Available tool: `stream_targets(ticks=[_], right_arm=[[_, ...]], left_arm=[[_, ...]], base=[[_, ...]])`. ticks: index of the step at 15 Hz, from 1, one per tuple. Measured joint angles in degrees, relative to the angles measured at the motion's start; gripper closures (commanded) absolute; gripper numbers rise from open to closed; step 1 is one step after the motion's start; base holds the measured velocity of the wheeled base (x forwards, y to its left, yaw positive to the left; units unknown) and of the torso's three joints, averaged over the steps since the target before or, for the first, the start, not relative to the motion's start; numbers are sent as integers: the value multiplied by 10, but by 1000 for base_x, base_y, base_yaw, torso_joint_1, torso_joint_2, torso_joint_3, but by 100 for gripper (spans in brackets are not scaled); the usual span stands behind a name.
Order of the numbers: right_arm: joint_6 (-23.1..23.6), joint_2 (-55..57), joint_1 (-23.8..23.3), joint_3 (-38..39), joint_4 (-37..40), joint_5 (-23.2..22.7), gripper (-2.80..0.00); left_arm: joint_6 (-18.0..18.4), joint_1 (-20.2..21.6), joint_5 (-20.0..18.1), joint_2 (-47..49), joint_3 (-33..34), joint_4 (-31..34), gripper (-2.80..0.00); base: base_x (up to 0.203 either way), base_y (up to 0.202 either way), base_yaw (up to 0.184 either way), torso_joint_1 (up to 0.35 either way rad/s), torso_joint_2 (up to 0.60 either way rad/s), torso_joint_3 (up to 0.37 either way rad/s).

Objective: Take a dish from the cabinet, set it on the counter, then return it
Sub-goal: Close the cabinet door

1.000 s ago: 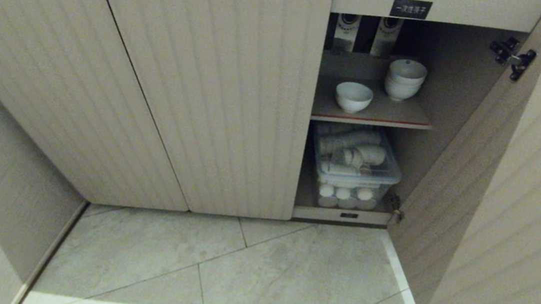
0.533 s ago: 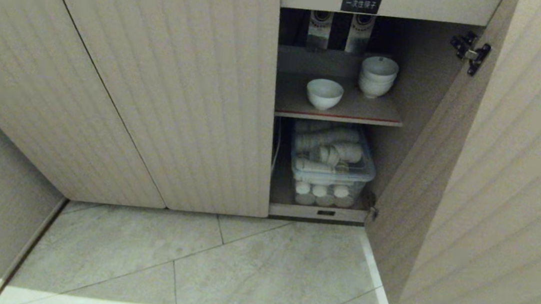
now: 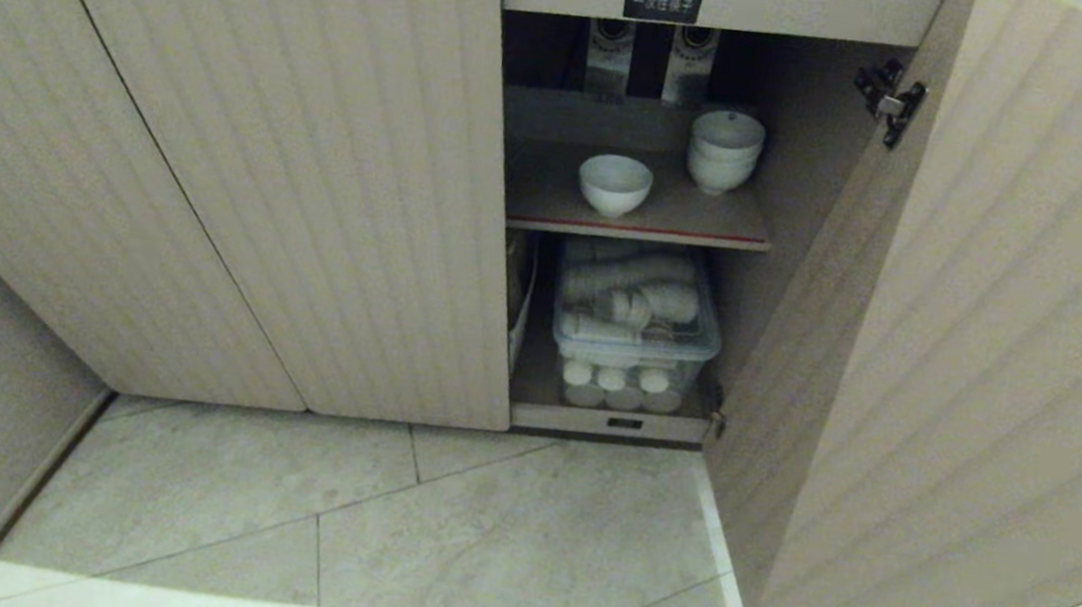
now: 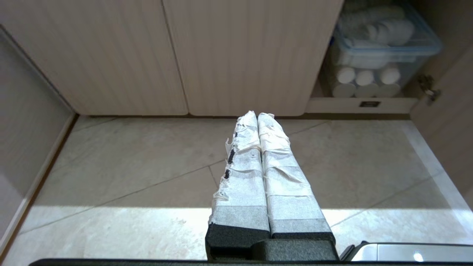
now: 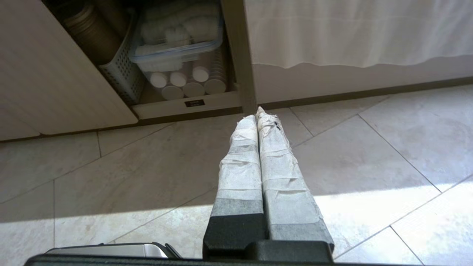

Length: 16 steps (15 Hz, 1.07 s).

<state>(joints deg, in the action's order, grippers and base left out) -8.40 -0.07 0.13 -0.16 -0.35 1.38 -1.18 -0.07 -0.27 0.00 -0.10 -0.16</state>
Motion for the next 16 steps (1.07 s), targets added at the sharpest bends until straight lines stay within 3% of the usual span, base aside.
stream_targets(ticks=[16], right_arm=[[0,0,0,0,0,0,0]], left_arm=[[1,0,-1,0,0,0,0]], base=[[0,0,0,0,0,0]])
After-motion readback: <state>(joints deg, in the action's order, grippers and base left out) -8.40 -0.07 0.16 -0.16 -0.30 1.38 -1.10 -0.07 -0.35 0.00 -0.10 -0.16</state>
